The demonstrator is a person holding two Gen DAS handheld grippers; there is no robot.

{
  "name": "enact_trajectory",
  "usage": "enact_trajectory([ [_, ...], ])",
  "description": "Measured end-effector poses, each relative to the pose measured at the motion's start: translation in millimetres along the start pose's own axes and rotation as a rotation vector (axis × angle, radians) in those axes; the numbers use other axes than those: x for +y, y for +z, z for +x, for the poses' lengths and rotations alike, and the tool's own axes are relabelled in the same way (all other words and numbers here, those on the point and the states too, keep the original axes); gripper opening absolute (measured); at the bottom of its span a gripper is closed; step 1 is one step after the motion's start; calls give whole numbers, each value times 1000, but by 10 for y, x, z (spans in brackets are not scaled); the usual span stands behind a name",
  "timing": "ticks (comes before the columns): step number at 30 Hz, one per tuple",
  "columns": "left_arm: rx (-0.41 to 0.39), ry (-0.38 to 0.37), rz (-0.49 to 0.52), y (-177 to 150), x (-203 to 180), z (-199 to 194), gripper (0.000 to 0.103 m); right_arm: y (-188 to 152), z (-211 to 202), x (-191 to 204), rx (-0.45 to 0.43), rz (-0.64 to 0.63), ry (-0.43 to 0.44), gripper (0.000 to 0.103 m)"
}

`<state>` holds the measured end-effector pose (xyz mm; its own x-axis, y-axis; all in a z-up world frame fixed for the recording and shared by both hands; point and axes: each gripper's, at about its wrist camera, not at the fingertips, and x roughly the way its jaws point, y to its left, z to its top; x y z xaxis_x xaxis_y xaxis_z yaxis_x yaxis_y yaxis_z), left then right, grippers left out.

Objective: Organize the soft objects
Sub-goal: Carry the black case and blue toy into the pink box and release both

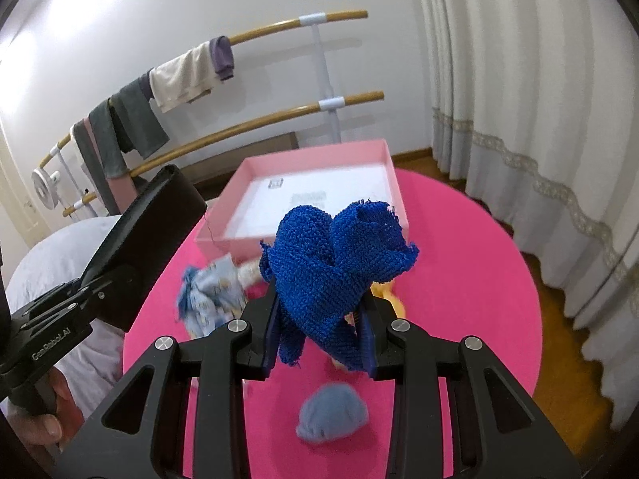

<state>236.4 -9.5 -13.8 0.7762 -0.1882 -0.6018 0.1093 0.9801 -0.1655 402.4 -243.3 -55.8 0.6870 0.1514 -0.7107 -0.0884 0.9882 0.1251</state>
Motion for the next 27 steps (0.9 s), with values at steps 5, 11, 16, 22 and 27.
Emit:
enact_trajectory([
  [5, -9, 25, 7, 346, -65, 159, 26, 313, 147, 97, -18, -35, 3, 30],
  [11, -26, 52, 21, 866, -92, 466, 26, 713, 428, 134, -19, -41, 21, 30],
  [16, -10, 49, 11, 1238, -118, 871, 26, 1053, 753, 122, 4, -46, 30, 30],
  [22, 27, 43, -2, 1666, -66, 1489, 26, 1384, 1202, 37, 47, -41, 33, 30],
  [27, 76, 46, -11, 1971, -67, 2118, 26, 1579, 1644, -59, 97, -25, 24, 30],
])
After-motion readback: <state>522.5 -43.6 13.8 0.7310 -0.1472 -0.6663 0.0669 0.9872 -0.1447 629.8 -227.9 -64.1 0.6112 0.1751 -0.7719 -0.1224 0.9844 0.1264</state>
